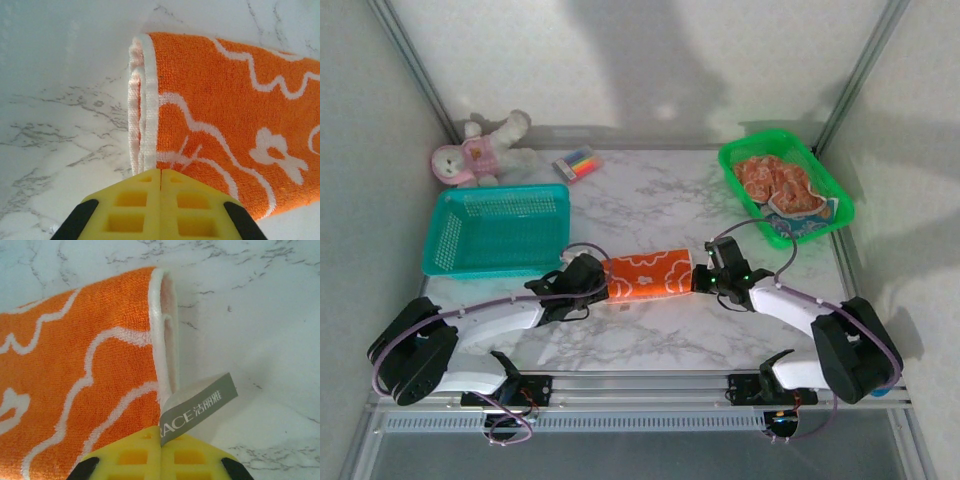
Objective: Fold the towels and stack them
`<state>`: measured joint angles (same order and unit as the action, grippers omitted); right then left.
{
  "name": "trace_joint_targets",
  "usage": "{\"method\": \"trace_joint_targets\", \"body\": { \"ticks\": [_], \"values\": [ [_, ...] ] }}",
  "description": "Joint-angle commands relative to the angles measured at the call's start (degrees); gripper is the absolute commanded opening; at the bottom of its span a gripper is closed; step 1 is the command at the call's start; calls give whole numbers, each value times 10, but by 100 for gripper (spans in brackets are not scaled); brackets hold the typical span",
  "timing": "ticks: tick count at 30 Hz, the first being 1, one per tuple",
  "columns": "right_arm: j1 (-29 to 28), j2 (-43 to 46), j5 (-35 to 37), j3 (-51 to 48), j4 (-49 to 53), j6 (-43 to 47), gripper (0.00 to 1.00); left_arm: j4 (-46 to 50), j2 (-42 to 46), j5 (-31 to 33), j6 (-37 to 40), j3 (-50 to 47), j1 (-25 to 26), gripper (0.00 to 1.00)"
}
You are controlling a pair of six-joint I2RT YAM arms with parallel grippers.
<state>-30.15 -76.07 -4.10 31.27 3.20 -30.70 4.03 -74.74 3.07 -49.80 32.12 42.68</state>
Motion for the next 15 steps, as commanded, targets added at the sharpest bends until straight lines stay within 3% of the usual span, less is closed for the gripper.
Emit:
{"method": "trace_joint_targets", "body": {
  "ticks": [1, 10, 15],
  "values": [
    [-5, -14, 15, -2, -6, -1, 0, -3, 3, 17, -10, -13, 8, 0],
    [-4, -34, 17, 11, 2, 1, 1, -8, -2, 14, -13, -23, 19, 0],
    [-5, -32, 26, 32, 35, 9, 19, -8, -3, 8, -11, -26, 24, 7]
  ]
}}
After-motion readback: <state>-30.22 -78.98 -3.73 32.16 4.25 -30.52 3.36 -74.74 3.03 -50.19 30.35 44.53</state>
